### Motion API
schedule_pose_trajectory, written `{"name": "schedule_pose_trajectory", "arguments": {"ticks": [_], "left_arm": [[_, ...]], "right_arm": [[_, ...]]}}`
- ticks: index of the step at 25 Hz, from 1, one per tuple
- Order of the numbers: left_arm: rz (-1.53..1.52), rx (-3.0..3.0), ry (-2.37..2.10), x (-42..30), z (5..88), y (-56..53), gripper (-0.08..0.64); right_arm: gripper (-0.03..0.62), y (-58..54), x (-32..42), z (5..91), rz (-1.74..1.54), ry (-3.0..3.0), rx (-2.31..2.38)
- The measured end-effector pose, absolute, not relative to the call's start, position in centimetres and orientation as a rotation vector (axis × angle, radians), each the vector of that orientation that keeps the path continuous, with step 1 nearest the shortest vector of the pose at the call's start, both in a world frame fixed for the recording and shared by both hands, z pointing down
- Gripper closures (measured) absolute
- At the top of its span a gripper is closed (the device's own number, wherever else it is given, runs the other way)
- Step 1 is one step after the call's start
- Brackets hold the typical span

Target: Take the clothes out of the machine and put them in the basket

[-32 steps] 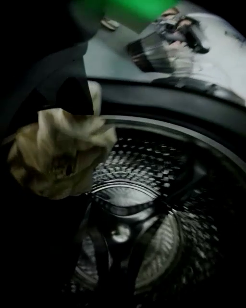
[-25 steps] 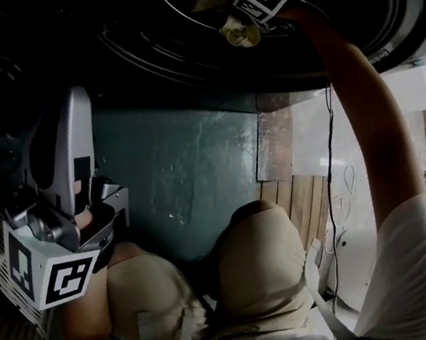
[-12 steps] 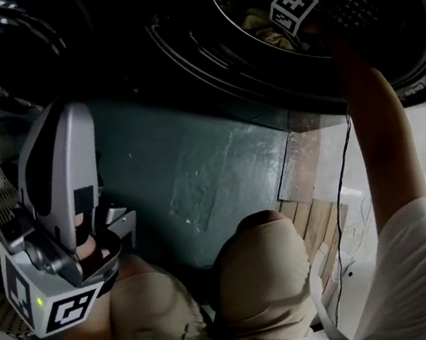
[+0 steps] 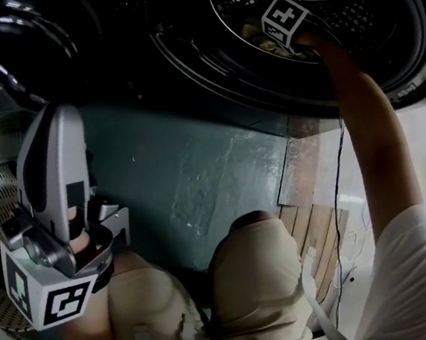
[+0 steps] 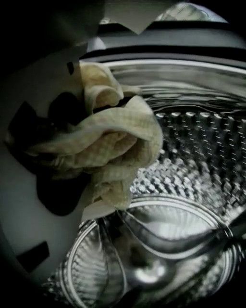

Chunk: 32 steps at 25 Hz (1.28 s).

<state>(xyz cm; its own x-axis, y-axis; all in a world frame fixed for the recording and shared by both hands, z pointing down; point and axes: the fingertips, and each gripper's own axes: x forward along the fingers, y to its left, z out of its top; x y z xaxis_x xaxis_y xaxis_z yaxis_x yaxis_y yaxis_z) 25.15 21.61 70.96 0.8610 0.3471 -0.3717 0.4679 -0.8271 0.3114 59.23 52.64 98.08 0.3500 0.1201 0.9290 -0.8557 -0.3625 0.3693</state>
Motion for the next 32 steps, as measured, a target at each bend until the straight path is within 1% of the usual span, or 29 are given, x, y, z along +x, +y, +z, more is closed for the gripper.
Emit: {"name": "schedule_pose_trajectory", "arguments": {"ticks": [2, 5, 16, 24, 32], "left_arm": [[-0.432, 2.631, 0.591, 24.8, 71.0, 21.2, 0.546], [-0.438, 2.640, 0.622, 24.9, 71.0, 21.7, 0.546], [-0.474, 2.610, 0.692, 24.7, 70.3, 22.6, 0.546], [-0.485, 2.575, 0.684, 24.9, 70.5, 21.7, 0.546], [-0.482, 2.561, 0.716, 24.8, 70.6, 21.9, 0.546]], "right_arm": [[0.345, 52.5, 59.2, 97.0, 1.162, -0.673, 1.668], [0.357, 52.4, 59.1, 95.4, 1.075, -0.677, 1.738], [0.362, 48.3, 54.6, 86.4, 0.696, -0.756, 1.806], [0.364, 46.5, 49.0, 78.4, 0.453, -0.783, 1.875], [0.364, 46.6, 47.7, 77.4, 0.408, -0.783, 1.952]]}}
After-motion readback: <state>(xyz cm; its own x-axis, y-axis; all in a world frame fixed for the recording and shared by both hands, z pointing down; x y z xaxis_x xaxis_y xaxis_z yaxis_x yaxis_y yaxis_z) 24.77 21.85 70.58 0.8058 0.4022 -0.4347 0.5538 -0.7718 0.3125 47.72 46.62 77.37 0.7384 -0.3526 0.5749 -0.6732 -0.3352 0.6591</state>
